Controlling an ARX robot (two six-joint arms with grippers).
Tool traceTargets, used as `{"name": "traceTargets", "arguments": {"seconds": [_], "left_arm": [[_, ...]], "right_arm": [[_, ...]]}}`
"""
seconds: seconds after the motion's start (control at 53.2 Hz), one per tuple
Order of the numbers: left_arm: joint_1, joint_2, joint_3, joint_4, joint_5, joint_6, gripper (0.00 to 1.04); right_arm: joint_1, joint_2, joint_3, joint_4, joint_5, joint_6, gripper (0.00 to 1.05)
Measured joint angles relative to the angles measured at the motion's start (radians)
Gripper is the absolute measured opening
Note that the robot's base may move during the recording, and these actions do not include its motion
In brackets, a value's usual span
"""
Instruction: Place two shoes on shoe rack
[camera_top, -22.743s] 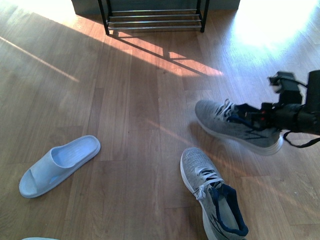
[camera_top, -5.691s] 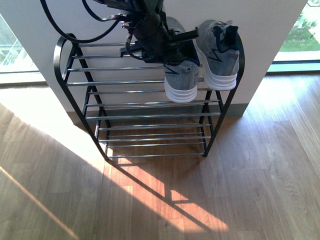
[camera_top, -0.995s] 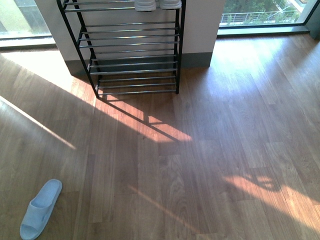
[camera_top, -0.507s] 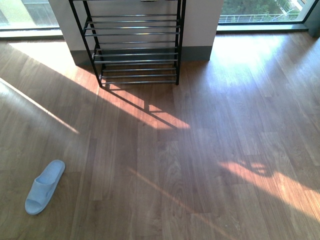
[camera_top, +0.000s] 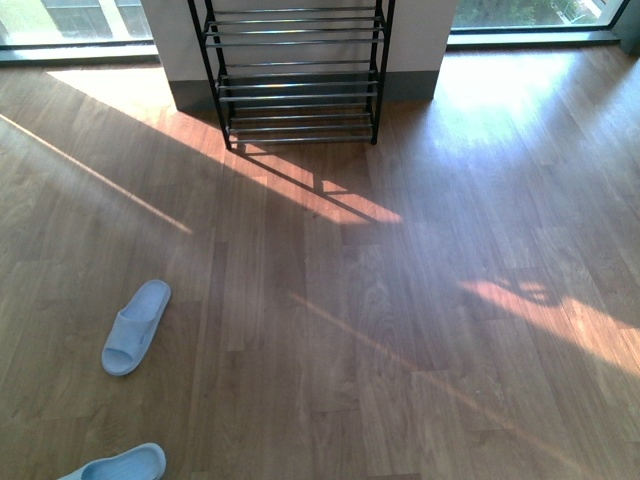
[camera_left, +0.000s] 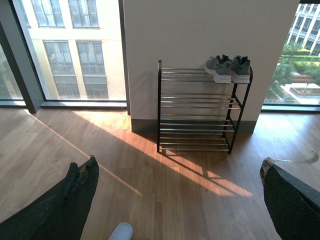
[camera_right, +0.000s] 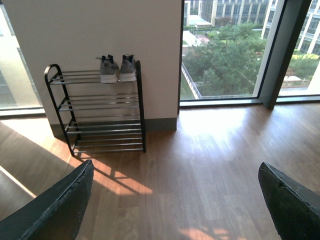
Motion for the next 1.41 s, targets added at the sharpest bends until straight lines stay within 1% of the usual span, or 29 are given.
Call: {"name": "traceTargets", "arguments": {"seconds": [1.409], "left_arm": [[0.000, 0.000, 0.000, 0.000, 0.000, 0.002, 0.95]], "right_arm": [[0.000, 0.002, 0.000, 0.000, -0.002, 0.000, 0.96]]}}
